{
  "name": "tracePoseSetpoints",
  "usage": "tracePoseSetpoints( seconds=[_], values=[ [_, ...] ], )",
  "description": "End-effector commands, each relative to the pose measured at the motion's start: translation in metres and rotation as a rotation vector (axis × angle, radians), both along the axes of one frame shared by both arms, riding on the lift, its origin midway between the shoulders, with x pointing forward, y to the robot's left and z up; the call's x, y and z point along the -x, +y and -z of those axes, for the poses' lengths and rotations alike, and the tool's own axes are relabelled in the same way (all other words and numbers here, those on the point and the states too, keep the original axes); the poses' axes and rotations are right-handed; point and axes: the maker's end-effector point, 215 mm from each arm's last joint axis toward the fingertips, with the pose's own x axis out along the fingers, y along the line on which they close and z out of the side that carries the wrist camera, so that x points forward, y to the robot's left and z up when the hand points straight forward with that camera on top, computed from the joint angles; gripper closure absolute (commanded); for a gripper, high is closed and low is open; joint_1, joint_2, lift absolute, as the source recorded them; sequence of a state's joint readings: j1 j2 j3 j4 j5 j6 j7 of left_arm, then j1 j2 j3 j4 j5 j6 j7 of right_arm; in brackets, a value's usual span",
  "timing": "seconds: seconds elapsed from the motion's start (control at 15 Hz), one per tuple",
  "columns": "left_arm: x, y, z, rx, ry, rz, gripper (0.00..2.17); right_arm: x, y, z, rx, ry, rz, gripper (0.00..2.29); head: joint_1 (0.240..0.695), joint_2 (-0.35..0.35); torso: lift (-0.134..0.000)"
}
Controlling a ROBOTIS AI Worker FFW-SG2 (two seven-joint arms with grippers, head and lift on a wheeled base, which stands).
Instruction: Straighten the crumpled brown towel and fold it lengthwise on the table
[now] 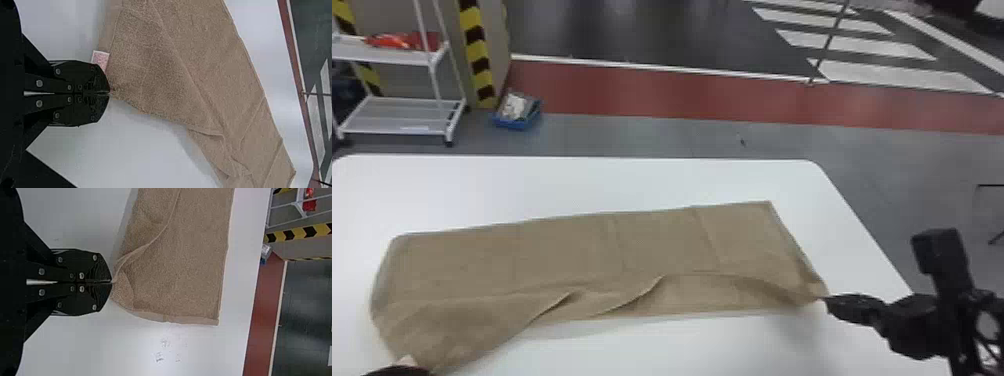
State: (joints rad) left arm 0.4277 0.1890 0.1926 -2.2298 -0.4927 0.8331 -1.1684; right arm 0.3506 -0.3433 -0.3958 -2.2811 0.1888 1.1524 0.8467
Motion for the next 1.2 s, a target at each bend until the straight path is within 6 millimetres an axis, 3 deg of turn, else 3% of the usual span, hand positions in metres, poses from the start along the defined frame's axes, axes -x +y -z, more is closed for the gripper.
tracePoseSetpoints(
  seconds=[0.0, 0.13, 0.33, 0.47, 0.6, 0.73, 1.13],
  values=[
    [-0.008, 0.003, -0.022, 0.051, -0.008, 0.007, 1.42, -0.001, -0.007, -0.005, -0.001, -0.004, 0.01, 1.36, 0.695, -0.214, -0.124],
    [-0.019, 0.005, -0.055, 0.116, -0.016, -0.006, 1.42, -0.01, -0.012, -0.015, -0.027, -0.016, 0.021, 1.36, 0.695, -0.226, -0.124],
    [-0.053, 0.015, -0.098, 0.153, -0.062, -0.028, 1.42, -0.033, -0.025, -0.019, -0.062, -0.001, 0.062, 1.36, 0.695, -0.223, -0.124],
    [-0.075, 0.017, -0.113, 0.162, -0.072, -0.027, 1.41, -0.054, -0.025, -0.028, -0.055, -0.02, 0.053, 1.37, 0.695, -0.214, -0.124],
    [-0.093, 0.019, -0.113, 0.159, -0.057, -0.028, 1.41, -0.072, -0.028, -0.032, -0.067, -0.019, 0.073, 1.37, 0.695, -0.196, -0.124],
    [-0.109, 0.02, -0.1, 0.136, -0.021, -0.027, 1.41, -0.084, -0.036, -0.03, -0.071, -0.01, 0.097, 1.37, 0.695, -0.189, -0.124],
    [-0.13, 0.052, -0.079, 0.108, 0.022, -0.079, 1.41, -0.112, -0.044, -0.036, -0.079, -0.013, 0.121, 1.37, 0.695, -0.169, -0.124]
  ],
)
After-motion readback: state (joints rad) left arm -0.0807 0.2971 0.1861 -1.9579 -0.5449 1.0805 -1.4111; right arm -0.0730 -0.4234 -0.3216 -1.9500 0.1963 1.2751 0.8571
